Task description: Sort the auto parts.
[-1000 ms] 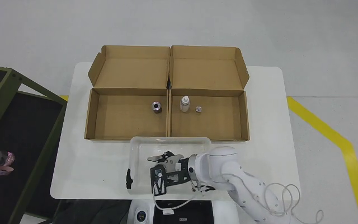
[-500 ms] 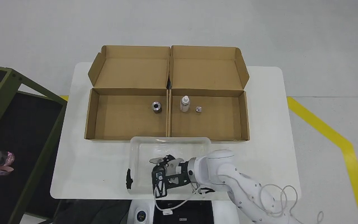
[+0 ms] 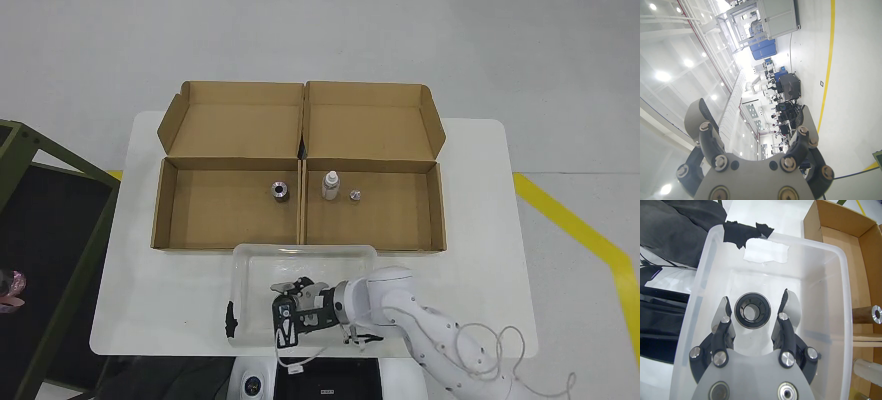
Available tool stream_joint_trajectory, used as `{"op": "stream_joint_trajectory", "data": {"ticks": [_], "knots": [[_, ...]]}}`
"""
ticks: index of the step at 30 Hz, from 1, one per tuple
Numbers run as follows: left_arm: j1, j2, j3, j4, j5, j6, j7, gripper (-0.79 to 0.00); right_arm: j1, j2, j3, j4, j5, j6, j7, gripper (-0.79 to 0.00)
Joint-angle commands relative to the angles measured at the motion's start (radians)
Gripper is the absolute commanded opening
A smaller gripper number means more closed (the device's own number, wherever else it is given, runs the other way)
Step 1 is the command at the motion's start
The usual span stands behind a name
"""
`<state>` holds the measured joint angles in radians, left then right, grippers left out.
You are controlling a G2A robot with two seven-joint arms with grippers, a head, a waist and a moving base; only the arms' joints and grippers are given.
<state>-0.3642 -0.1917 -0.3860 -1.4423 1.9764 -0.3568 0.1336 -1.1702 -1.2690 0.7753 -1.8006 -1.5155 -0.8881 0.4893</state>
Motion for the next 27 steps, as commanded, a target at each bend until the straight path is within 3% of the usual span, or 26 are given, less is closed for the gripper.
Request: {"op": "stream_joint_trajectory", "data": {"ticks": [1,24,25,26,27], "knots": [[0.0,0.0,0.0,0.0,0.0,0.0,0.0,0.0,0.004,0.0,-0.003,0.009,0.0,0.003,-0.002,-0.302],[0.0,0.0,0.0,0.0,0.0,0.0,0.0,0.0,0.05,-0.009,-0.056,0.107,0.017,0.033,-0.045,-0.296],[0.0,0.0,0.0,0.0,0.0,0.0,0.0,0.0,0.05,-0.009,-0.055,0.108,0.023,0.034,-0.051,-0.314],[0.0,0.0,0.0,0.0,0.0,0.0,0.0,0.0,0.051,-0.009,-0.054,0.11,0.029,0.033,-0.057,-0.394],[0.0,0.0,0.0,0.0,0.0,0.0,0.0,0.0,0.053,-0.009,-0.054,0.112,0.033,0.032,-0.06,-0.406]]}}
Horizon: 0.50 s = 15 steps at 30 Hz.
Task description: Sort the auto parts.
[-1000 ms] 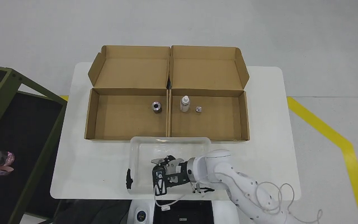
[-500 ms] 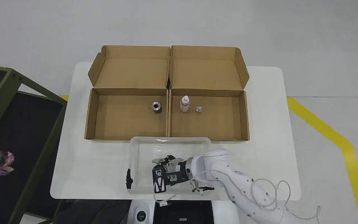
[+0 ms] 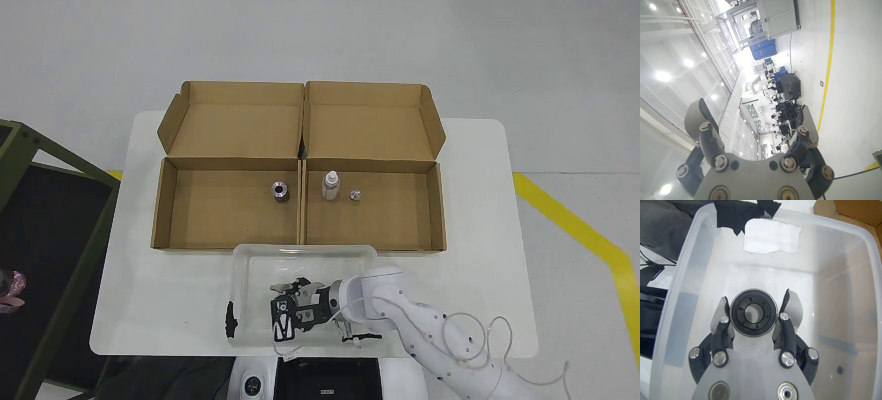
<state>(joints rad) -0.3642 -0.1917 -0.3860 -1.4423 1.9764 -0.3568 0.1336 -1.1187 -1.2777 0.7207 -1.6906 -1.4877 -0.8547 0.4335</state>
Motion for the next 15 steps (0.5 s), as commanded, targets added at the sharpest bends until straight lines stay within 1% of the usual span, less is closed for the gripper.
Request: {"op": "stream_joint_trajectory", "data": {"ticks": [1,2,4,5,6,7,15], "knots": [[0.0,0.0,0.0,0.0,0.0,0.0,0.0,0.0,0.002,0.0,0.002,0.003,0.012,-0.001,-0.009,-0.425],[0.0,0.0,0.0,0.0,0.0,0.0,0.0,0.0,0.003,0.0,0.003,0.005,0.017,-0.003,-0.012,-0.44],[0.0,0.0,0.0,0.0,0.0,0.0,0.0,0.0,0.005,0.0,0.004,0.01,0.034,-0.006,-0.023,-0.554],[0.0,0.0,0.0,0.0,0.0,0.0,0.0,0.0,0.006,0.001,0.004,0.012,0.036,-0.008,-0.023,-0.619],[0.0,0.0,0.0,0.0,0.0,0.0,0.0,0.0,0.006,0.001,0.005,0.013,0.044,-0.008,-0.029,-0.723],[0.0,0.0,0.0,0.0,0.0,0.0,0.0,0.0,0.007,0.0,0.004,0.014,0.052,-0.01,-0.033,-0.785],[0.0,0.0,0.0,0.0,0.0,0.0,0.0,0.0,0.019,0.0,0.008,0.005,0.095,-0.01,-0.05,-0.785]]}}
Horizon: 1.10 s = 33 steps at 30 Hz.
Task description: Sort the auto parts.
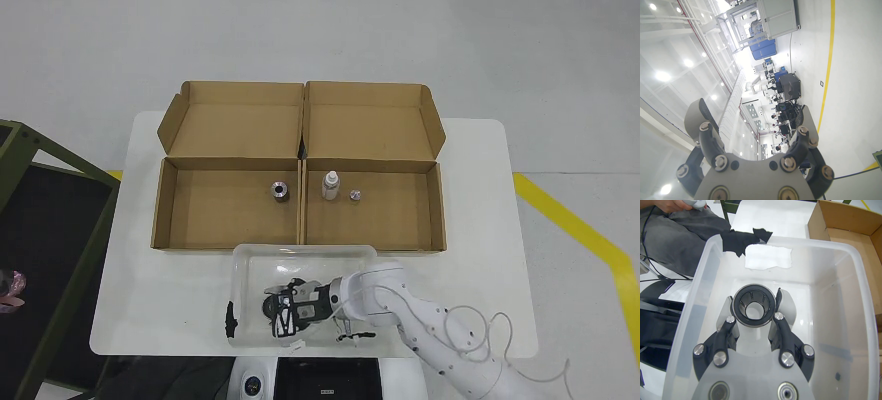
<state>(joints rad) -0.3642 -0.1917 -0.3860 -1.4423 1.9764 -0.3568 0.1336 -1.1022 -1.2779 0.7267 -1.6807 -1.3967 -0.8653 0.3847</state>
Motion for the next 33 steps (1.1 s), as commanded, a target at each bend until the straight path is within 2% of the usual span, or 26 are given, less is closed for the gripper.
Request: {"op": "stream_joint_trajectory", "data": {"ticks": [1,33], "knots": [[0.0,0.0,0.0,0.0,0.0,0.0,0.0,0.0,0.004,0.001,0.004,-0.009,0.008,0.001,-0.001,-0.785],[0.0,0.0,0.0,0.0,0.0,0.0,0.0,0.0,0.075,0.01,0.115,-0.12,0.144,0.075,-0.045,-0.785]]}}
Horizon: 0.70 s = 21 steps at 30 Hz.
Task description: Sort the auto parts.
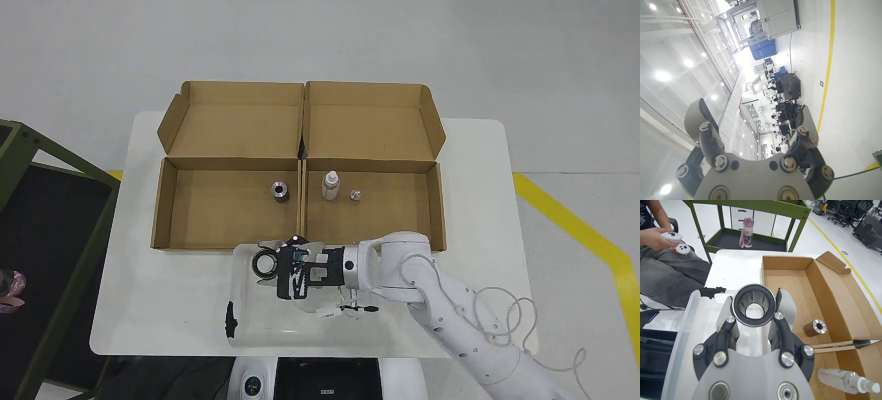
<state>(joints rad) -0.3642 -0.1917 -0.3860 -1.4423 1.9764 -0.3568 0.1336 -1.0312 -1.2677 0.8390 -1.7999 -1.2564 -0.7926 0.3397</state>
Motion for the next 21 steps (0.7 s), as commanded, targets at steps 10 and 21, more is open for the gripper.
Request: {"op": "stream_joint_trajectory", "data": {"ticks": [10,21], "knots": [[0.0,0.0,0.0,0.0,0.0,0.0,0.0,0.0,0.037,-0.006,0.007,0.009,0.024,0.035,-0.013,-0.785],[0.0,0.0,0.0,0.0,0.0,0.0,0.0,0.0,0.085,-0.016,0.001,0.052,0.044,0.06,-0.027,-0.785]]}}
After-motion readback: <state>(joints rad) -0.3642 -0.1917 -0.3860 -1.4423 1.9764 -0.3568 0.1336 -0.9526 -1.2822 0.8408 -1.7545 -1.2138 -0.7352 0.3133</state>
